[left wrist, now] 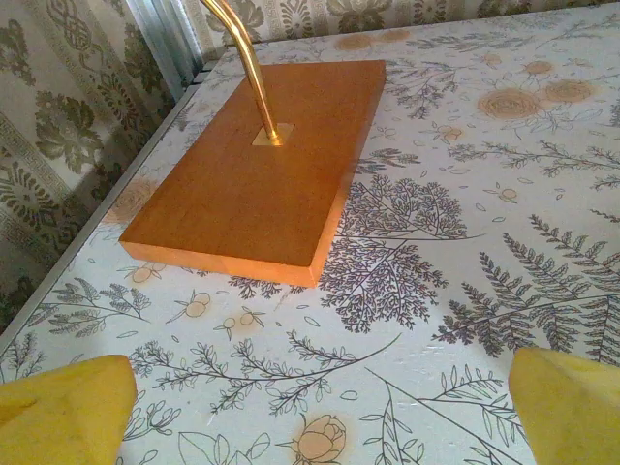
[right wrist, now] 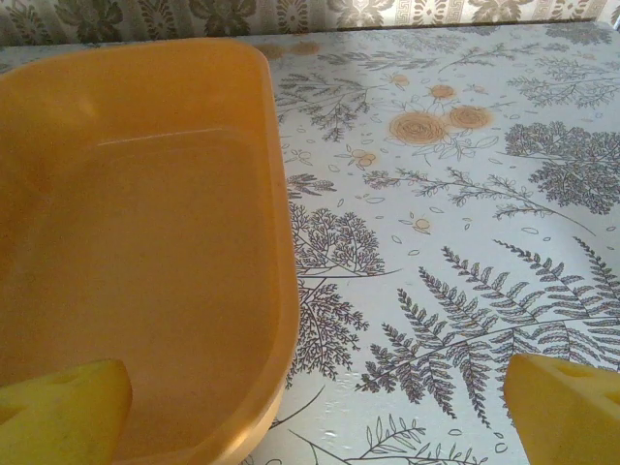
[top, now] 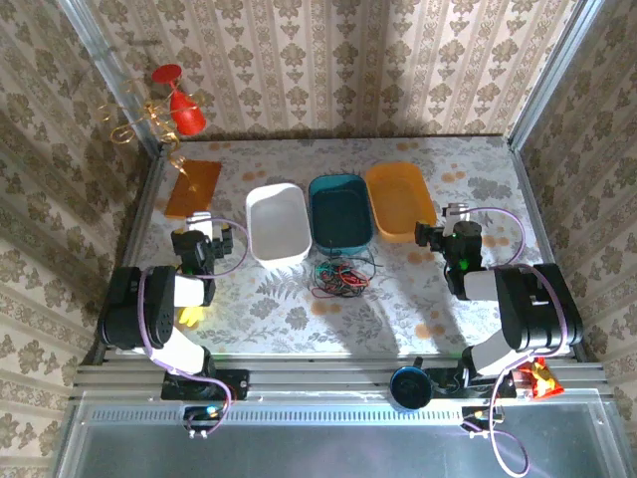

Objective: Untangle the cables

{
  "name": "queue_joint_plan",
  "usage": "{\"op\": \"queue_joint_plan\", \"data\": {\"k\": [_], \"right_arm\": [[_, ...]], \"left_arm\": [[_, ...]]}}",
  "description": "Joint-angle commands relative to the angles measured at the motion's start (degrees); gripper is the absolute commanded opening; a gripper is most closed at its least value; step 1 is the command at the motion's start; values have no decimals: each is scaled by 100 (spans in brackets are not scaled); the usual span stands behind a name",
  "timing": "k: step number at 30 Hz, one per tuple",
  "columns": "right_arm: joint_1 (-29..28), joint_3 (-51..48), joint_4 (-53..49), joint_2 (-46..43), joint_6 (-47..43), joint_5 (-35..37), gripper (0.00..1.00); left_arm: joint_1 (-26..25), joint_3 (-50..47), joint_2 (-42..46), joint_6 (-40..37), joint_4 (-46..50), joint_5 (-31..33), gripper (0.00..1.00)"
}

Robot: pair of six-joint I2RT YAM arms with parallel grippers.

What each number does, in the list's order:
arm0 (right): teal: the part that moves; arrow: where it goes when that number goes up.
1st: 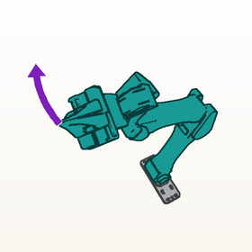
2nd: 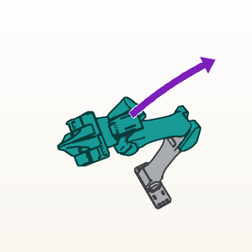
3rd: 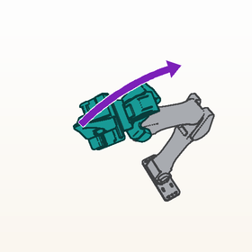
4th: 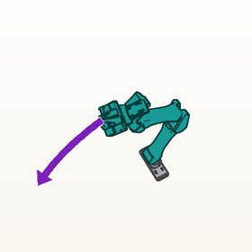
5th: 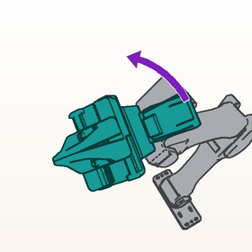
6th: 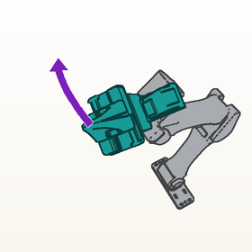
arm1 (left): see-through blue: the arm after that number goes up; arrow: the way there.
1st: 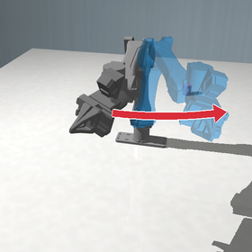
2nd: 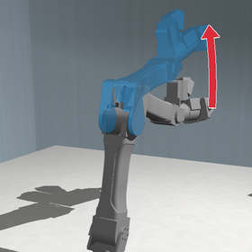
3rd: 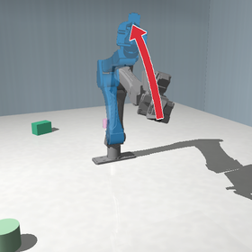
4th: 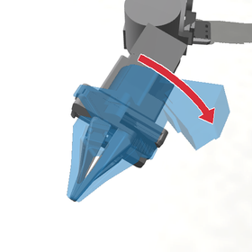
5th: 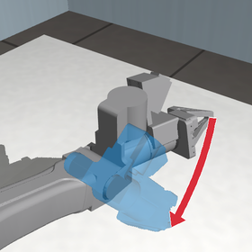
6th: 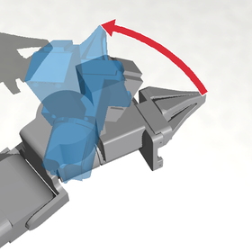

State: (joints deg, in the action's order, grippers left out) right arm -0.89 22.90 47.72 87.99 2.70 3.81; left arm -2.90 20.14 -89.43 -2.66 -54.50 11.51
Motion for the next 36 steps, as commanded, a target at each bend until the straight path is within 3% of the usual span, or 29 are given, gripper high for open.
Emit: {"op": "queue_joint_plan", "data": {"k": [1,30,36], "right_arm": [[-17,66,61,-36,-103,-15,100],[0,76,44,-36,-94,-35,100],[185,59,79,-45,20,-391,100]], "left_arm": [[28,122,-7,-14,-110,-88,100],[27,122,-4,-15,-105,-89,100],[69,198,15,-240,89,-958,100]]}}
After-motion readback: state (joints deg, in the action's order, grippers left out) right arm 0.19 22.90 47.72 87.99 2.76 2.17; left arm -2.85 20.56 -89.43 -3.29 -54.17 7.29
